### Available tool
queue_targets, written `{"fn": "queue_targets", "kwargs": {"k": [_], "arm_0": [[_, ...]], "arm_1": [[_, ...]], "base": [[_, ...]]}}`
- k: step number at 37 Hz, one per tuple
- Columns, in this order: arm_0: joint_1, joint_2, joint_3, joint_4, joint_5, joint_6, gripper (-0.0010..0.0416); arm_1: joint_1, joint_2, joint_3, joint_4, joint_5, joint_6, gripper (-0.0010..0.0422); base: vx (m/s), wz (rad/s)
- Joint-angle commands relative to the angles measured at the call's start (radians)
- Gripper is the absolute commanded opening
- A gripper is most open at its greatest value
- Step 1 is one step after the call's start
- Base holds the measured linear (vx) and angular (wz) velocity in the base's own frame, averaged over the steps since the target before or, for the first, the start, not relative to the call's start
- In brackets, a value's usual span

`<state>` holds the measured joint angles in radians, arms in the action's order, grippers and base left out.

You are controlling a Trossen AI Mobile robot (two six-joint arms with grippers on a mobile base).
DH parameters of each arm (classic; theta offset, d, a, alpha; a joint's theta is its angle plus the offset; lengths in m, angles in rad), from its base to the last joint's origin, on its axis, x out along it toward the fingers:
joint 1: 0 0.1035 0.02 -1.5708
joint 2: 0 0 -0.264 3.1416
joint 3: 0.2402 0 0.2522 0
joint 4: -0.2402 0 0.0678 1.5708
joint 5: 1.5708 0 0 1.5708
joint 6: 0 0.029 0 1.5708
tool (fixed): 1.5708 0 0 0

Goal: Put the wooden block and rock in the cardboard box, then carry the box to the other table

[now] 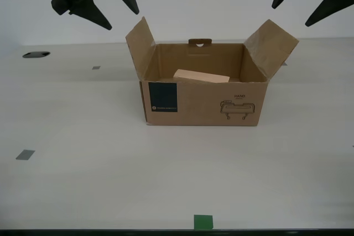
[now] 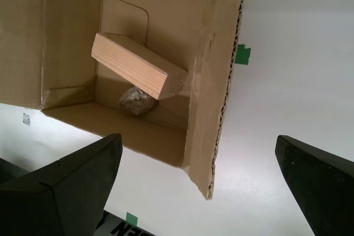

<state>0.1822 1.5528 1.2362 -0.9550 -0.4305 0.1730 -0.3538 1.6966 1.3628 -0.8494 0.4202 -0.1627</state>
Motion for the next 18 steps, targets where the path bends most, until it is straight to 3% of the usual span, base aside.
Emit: {"fn": "queue_targets", "kwargs": {"k": [1, 18], "arm_0": [[0.000, 0.024, 0.000, 0.012, -0.006, 0.002, 0.0387], [0.000, 0.195, 0.001, 0.073, -0.013, -0.017, 0.0387]], "arm_1": [[-0.001, 0.000, 0.000, -0.001, -0.001, -0.004, 0.0350], [-0.002, 0.000, -0.002, 0.000, -0.001, -0.014, 0.0350]], "base": [[0.000, 0.000], [0.000, 0.000]]}}
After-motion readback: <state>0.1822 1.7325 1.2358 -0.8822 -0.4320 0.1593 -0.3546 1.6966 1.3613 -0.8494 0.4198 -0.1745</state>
